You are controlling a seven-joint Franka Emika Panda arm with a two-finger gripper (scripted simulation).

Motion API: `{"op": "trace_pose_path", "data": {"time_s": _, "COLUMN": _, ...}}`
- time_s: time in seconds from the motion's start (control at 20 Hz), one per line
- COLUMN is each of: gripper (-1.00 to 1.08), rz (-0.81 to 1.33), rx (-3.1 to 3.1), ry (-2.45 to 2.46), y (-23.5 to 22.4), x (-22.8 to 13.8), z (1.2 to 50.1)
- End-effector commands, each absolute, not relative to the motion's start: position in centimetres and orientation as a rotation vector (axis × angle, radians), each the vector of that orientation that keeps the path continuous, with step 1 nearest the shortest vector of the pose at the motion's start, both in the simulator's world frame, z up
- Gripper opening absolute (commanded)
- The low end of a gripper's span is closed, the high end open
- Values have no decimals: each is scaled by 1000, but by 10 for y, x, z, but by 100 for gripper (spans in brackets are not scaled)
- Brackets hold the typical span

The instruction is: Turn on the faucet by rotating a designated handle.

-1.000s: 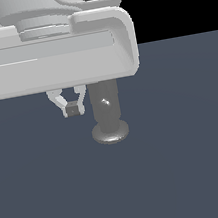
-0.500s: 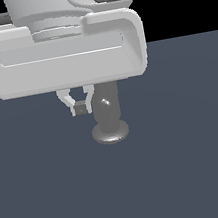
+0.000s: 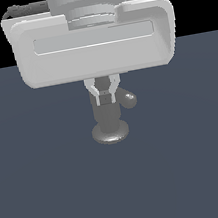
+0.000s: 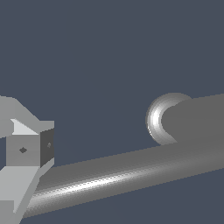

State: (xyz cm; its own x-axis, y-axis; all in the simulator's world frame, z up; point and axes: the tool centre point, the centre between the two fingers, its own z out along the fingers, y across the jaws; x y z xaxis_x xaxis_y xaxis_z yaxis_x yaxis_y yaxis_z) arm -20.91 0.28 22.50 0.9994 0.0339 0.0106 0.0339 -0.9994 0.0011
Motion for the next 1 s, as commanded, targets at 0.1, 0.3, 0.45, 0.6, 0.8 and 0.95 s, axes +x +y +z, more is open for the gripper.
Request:
{"op": "trace_pose_path", "data": {"time_s": 0.1, "gripper": -100, "rz": -1, "rx": 3141, "ry": 33, "y": -24, "x": -205, "z": 218}}
{"op": "trace_pose_path", "data": {"time_s": 0.3, "gripper": -100, "rz": -1, "rx": 3141, "ry": 33, "y": -42, "x": -202, "z": 218}}
{"op": "trace_pose_path", "data": {"time_s": 0.45, "gripper": -100, "rz": -1, "rx": 3141, "ry": 33, "y": -56, "x": -199, "z": 218}}
{"op": "trace_pose_path", "data": {"time_s": 0.6, "gripper": -100, "rz": -1, "rx": 3141, "ry": 33, "y": -69, "x": -196, "z": 218}}
{"op": "trace_pose_path", "data": {"time_s": 0.8, "gripper": -100, "rz": -1, "rx": 3141, "ry": 33, "y": -87, "x": -193, "z": 218}}
{"op": "trace_pose_path", "data": {"time_s": 0.95, "gripper": -100, "rz": -1, "rx": 3141, "ry": 33, "y": -101, "x": -190, "z": 218}}
